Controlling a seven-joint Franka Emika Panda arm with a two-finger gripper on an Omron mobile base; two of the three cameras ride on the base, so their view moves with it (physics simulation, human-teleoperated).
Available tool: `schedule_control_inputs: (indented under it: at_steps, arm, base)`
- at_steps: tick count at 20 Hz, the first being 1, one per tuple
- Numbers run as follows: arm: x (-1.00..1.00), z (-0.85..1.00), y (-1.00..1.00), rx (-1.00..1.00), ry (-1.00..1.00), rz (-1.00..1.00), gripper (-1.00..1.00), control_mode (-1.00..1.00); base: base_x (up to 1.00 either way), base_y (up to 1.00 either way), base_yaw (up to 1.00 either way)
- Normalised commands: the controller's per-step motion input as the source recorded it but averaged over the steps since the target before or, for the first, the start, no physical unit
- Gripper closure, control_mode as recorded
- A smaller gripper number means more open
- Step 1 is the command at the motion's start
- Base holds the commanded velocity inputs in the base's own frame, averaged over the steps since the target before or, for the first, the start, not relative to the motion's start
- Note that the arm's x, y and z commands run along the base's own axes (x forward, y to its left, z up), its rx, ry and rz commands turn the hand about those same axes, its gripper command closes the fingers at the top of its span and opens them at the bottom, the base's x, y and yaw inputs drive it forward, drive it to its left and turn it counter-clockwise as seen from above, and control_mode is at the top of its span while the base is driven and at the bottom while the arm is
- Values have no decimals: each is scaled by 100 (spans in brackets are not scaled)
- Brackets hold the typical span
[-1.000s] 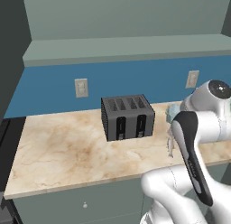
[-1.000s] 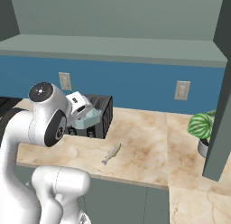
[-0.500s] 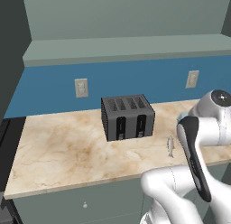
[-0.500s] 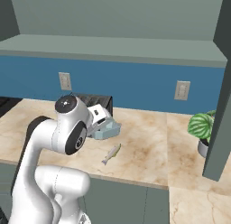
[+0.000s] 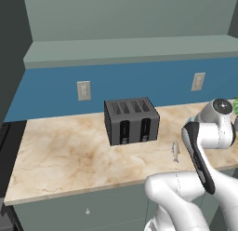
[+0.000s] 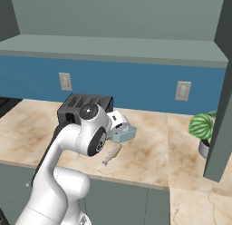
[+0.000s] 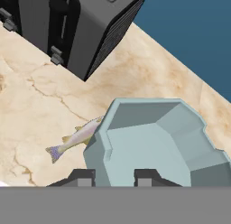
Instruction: Retrieve the tupperware from the cabinet, then place the raw meat into the tupperware to avoid contamination.
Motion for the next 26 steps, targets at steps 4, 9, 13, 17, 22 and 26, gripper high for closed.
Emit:
schedule_control_inputs:
  at_steps: [4,9,13,17,22,26]
  arm:
    - [53,-30,-41,0,0,0,100,-100]
    - [51,-31,-27,0,0,4,100,-100]
    - [56,-29,-10,0,0,3,100,-100]
    - [46,-25,-5,0,0,3,100,-100]
    - [9,-6,0,-1,0,1,100,-100]
    - [2,-2,0,0,0,0,100,-100]
  base:
    - [0,0,0]
    - [0,0,0]
    - [0,0,0]
    - [0,0,0]
    - [0,0,0]
    - [0,0,0]
